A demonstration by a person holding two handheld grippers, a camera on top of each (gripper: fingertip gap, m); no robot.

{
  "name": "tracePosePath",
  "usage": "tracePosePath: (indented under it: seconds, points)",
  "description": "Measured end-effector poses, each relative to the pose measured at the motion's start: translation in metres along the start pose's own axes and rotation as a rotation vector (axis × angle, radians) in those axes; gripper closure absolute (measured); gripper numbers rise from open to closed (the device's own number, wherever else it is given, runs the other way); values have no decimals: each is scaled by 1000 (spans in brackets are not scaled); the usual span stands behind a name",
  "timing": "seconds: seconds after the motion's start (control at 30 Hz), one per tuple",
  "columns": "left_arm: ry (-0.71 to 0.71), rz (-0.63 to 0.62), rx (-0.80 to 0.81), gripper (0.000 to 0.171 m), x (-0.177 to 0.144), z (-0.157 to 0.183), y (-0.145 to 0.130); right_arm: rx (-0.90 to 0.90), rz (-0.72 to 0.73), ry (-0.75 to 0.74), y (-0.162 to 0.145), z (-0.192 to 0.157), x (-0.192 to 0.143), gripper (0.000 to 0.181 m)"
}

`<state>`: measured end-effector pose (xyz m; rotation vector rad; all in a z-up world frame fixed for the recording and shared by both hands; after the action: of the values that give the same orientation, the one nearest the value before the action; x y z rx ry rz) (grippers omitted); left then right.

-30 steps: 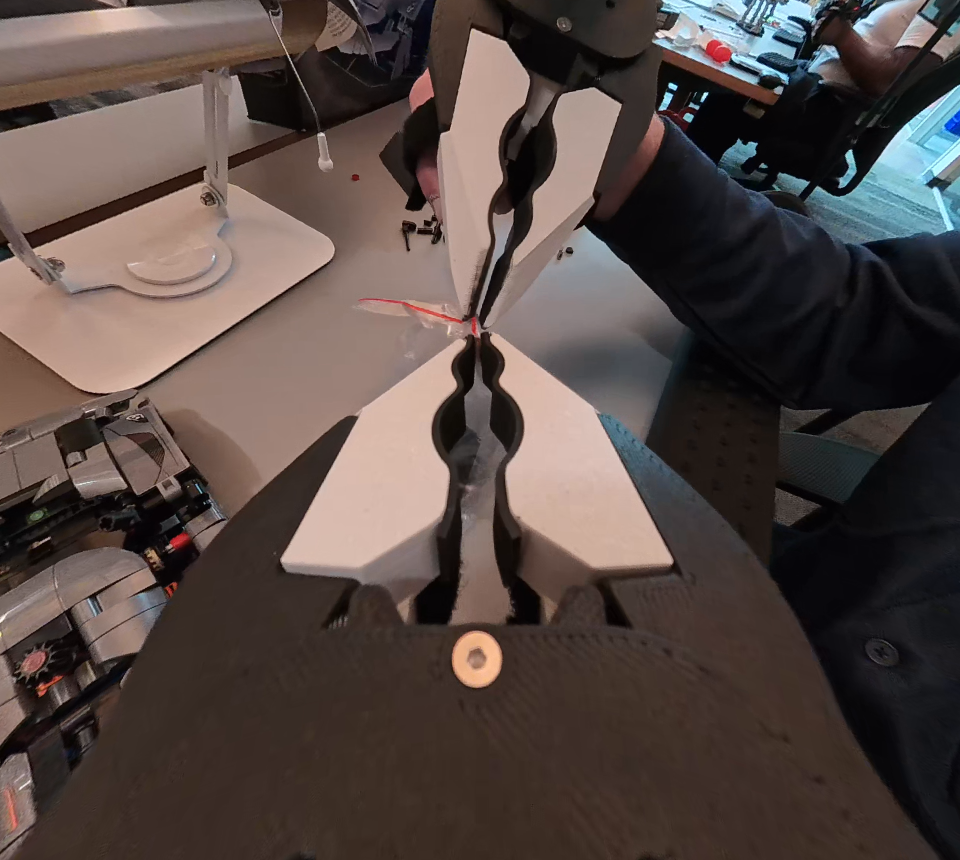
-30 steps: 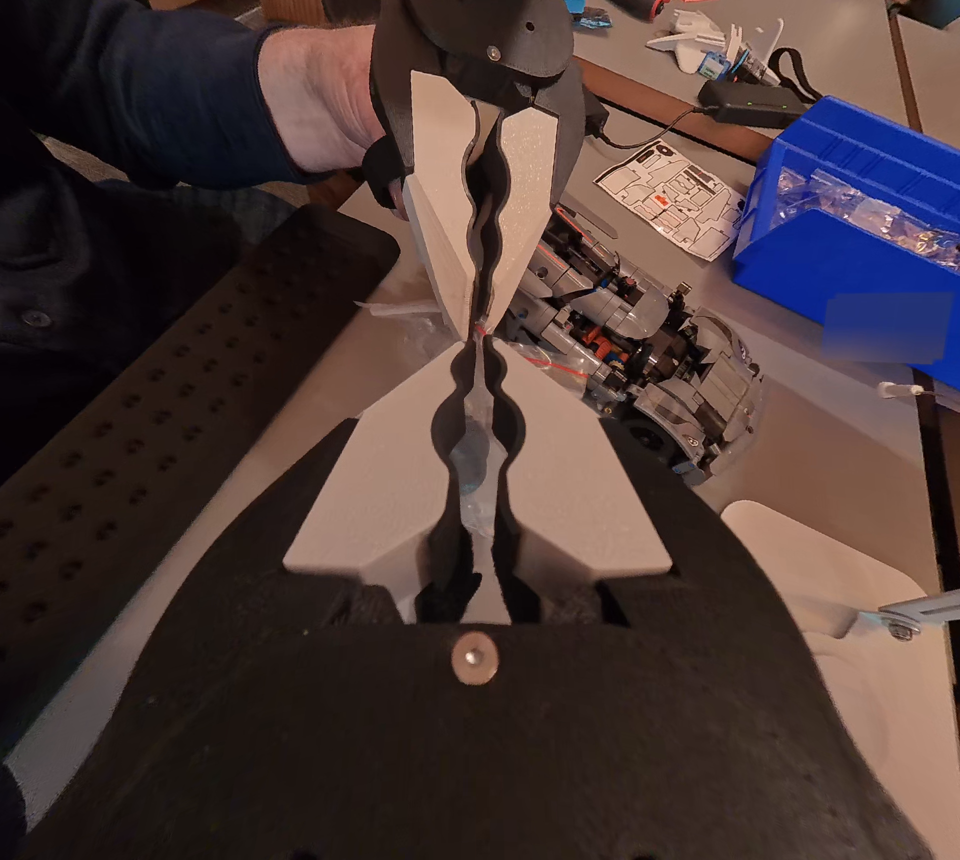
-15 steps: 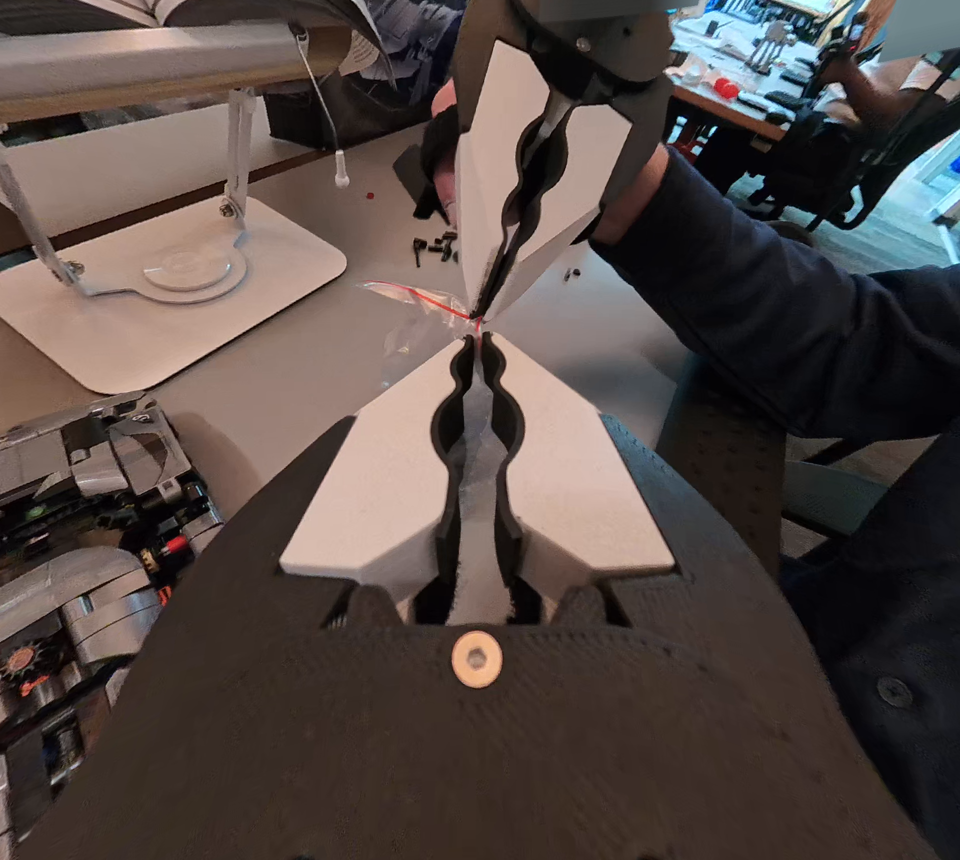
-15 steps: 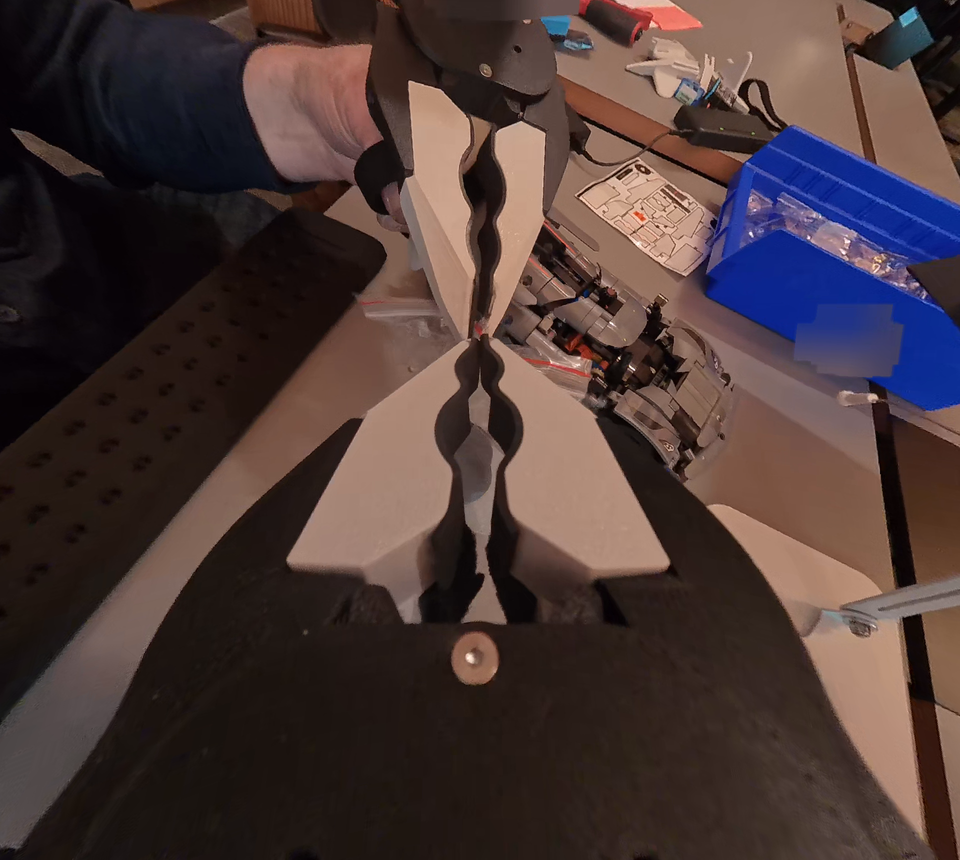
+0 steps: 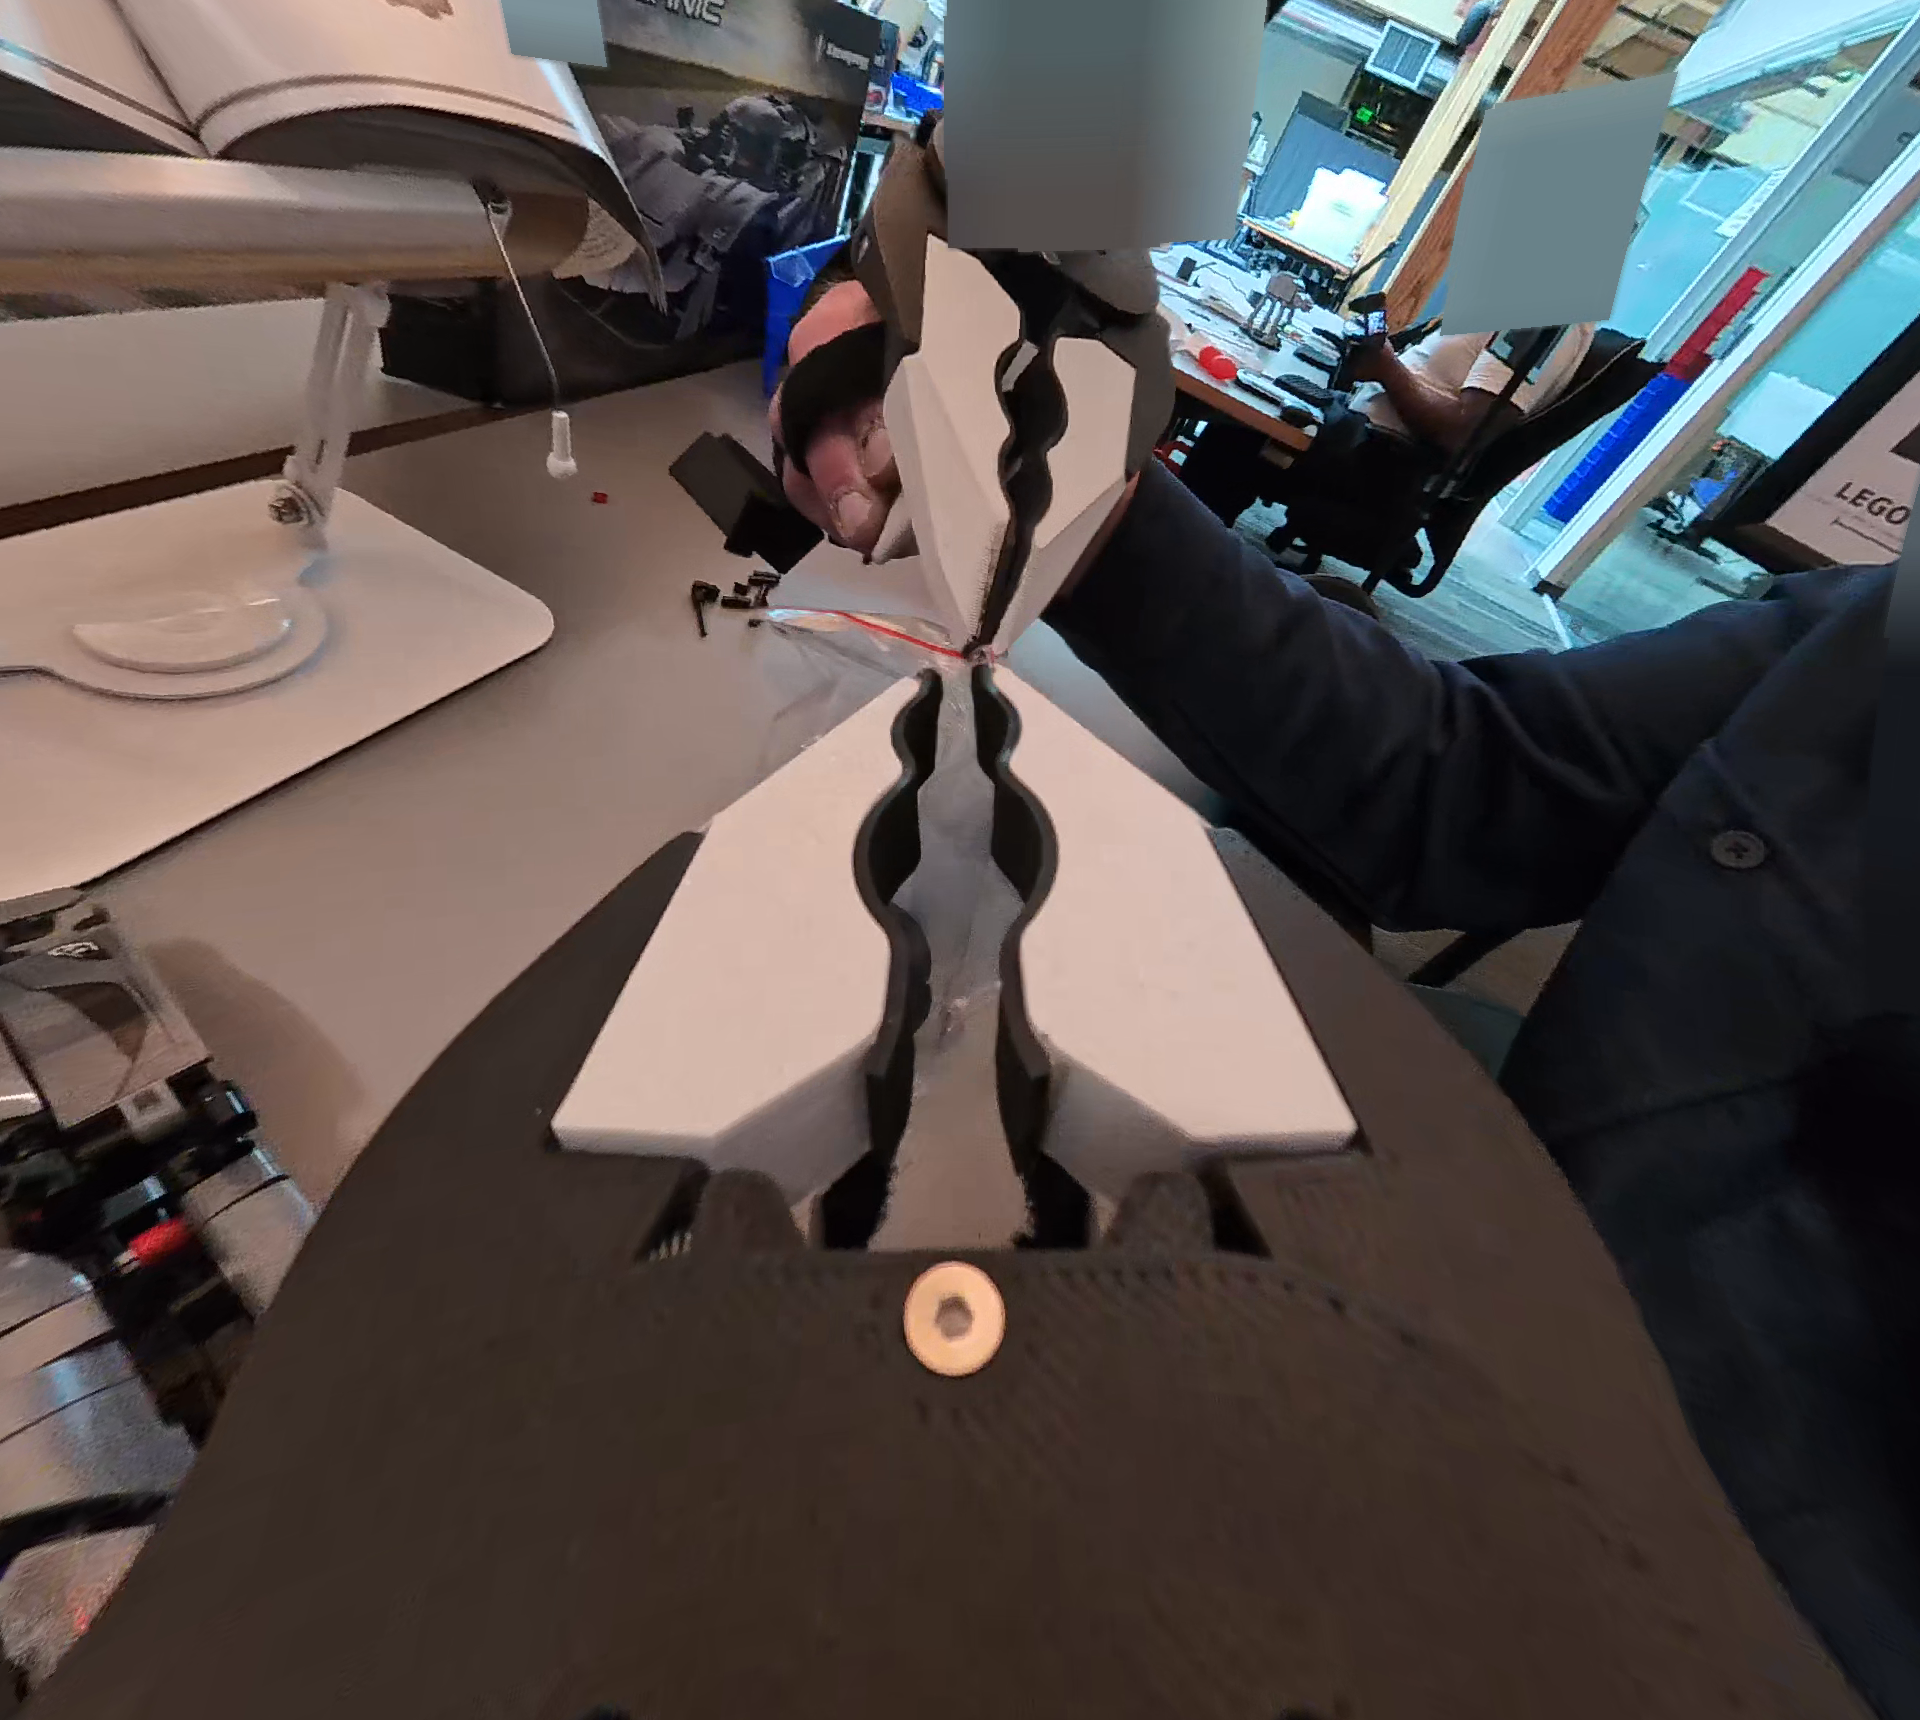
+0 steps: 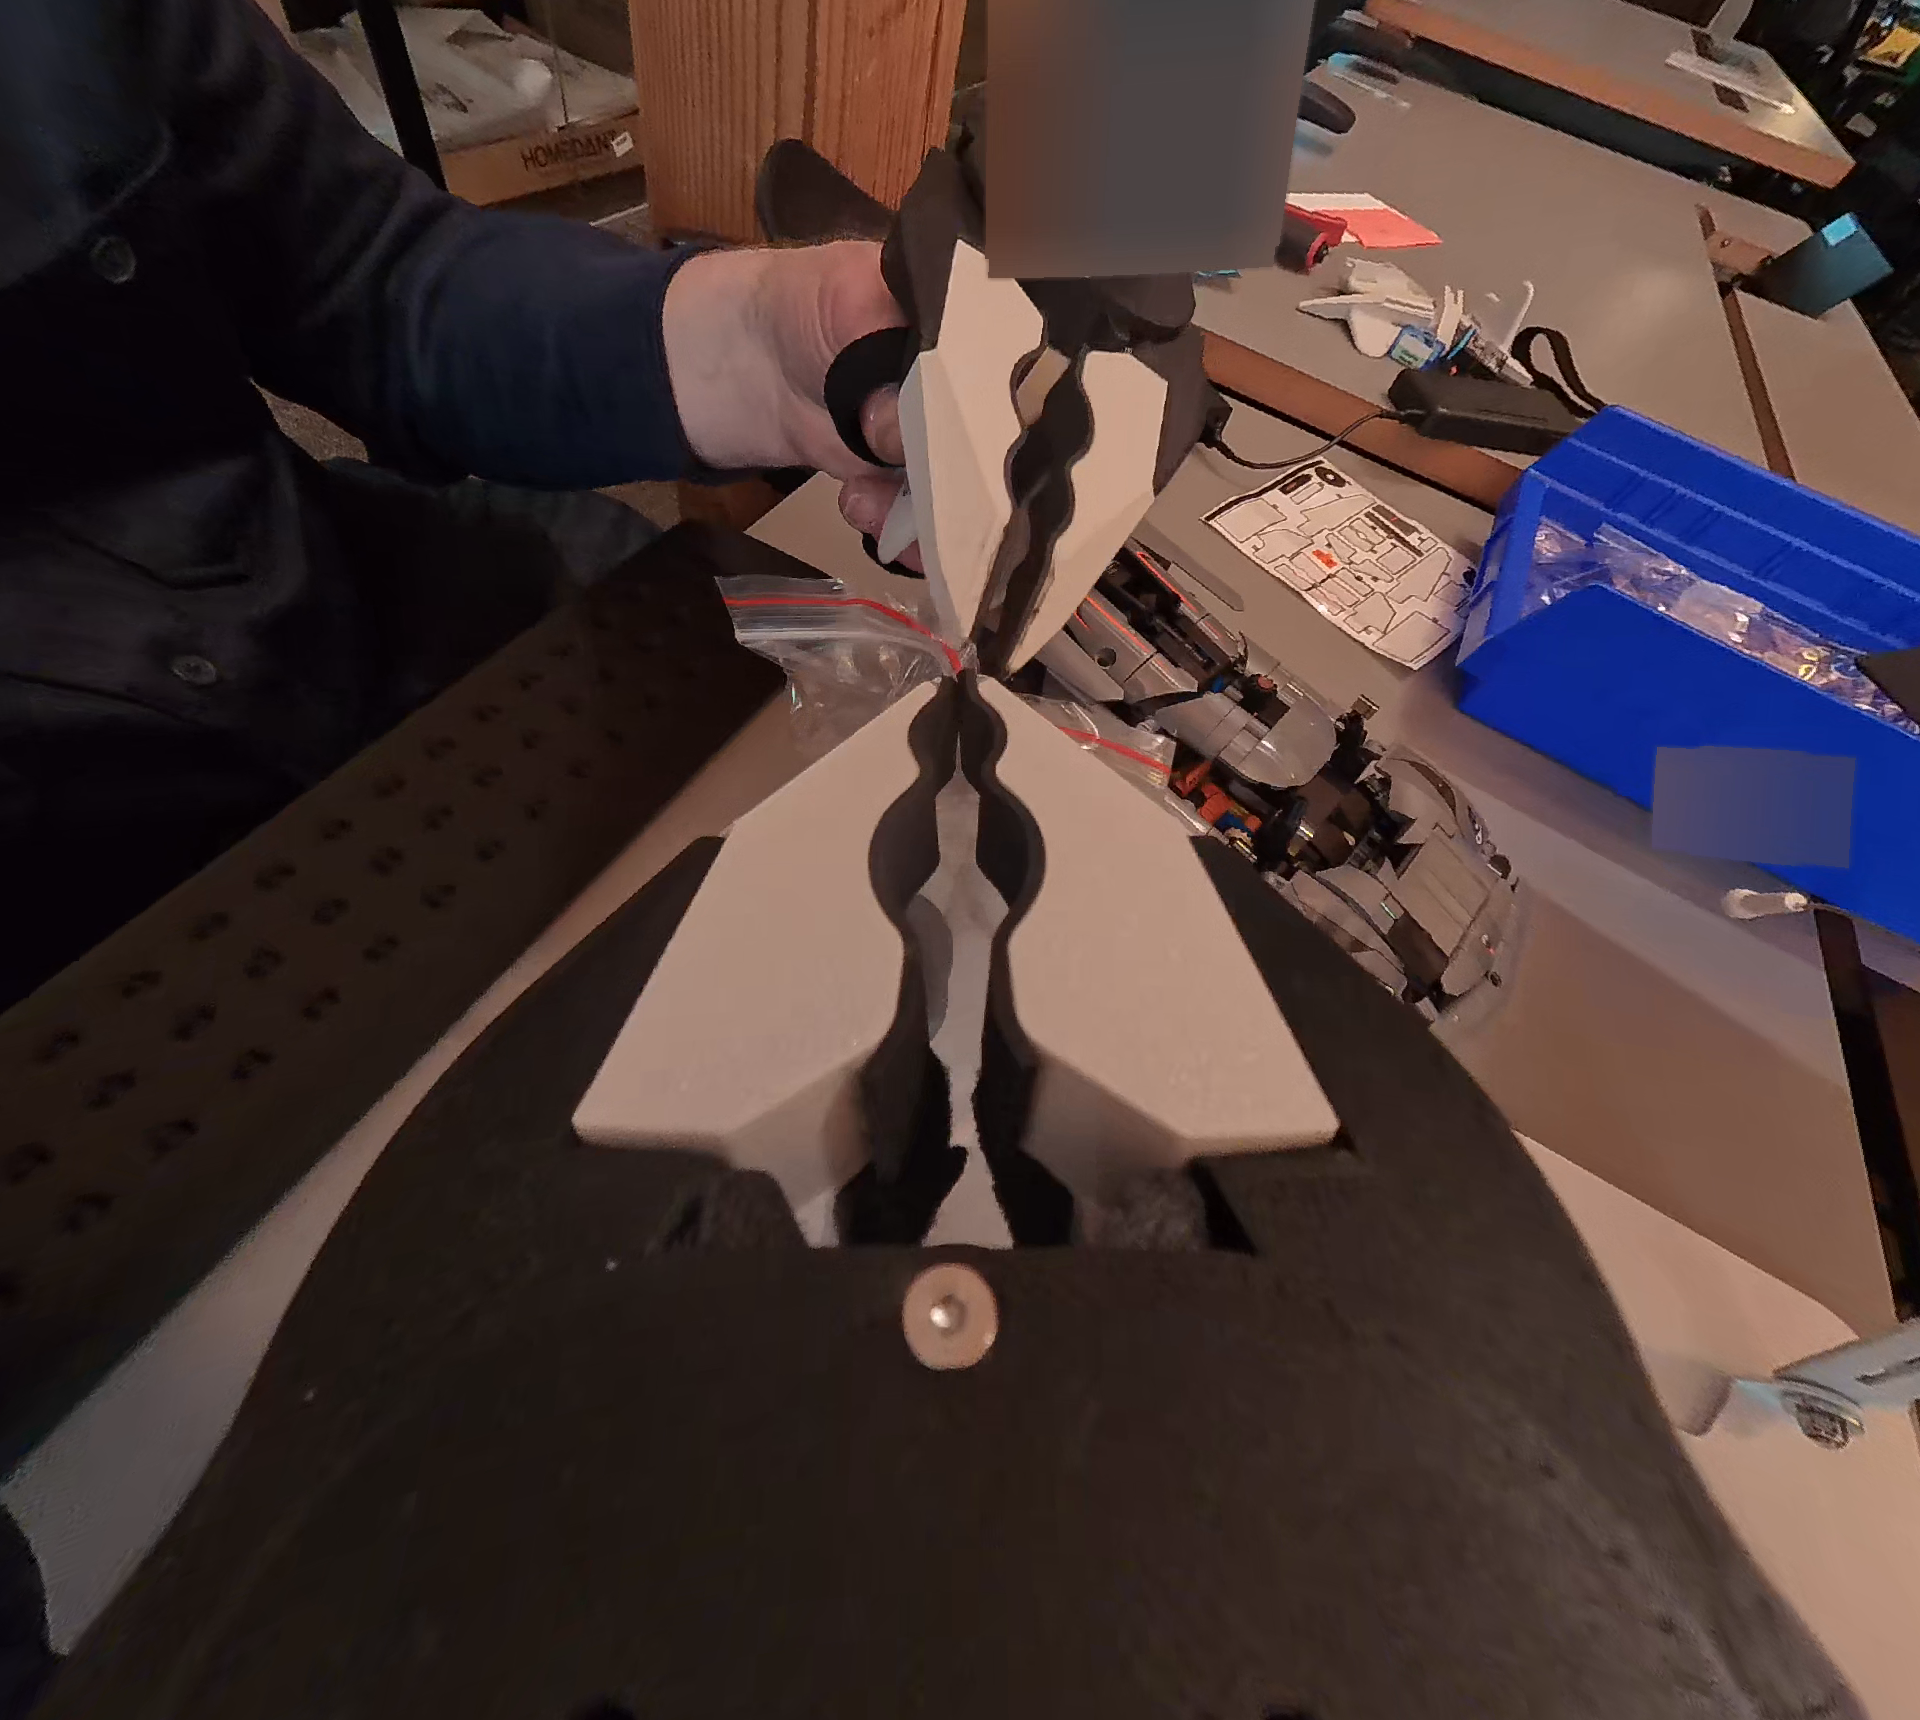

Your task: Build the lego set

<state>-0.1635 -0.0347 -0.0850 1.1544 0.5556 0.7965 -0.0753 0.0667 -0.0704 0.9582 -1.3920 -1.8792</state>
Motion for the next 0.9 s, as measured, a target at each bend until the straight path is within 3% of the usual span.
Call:
tracePosePath:
  seconds: [0.43, 0.9]
  points:
    - [-39, 1, -34, 166, 7, 5, -3, -5, -6, 6, 1, -2, -1, 181]
    - [49, -22, 125, 171, 5, 11, 1, 6, 20, 15, 3, -1, -1, 181]
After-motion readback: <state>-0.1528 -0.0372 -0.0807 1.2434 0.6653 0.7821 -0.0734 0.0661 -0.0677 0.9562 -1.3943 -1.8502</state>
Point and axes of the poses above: each gripper's, where its closed fingertips meet, x out along the fingers, y out of its top, z = x × y across the jaws, the point moved 7 cm from there along -x, back along the fingers, and after that the axes turned 9 degrees about z, right-handed, at the moved point
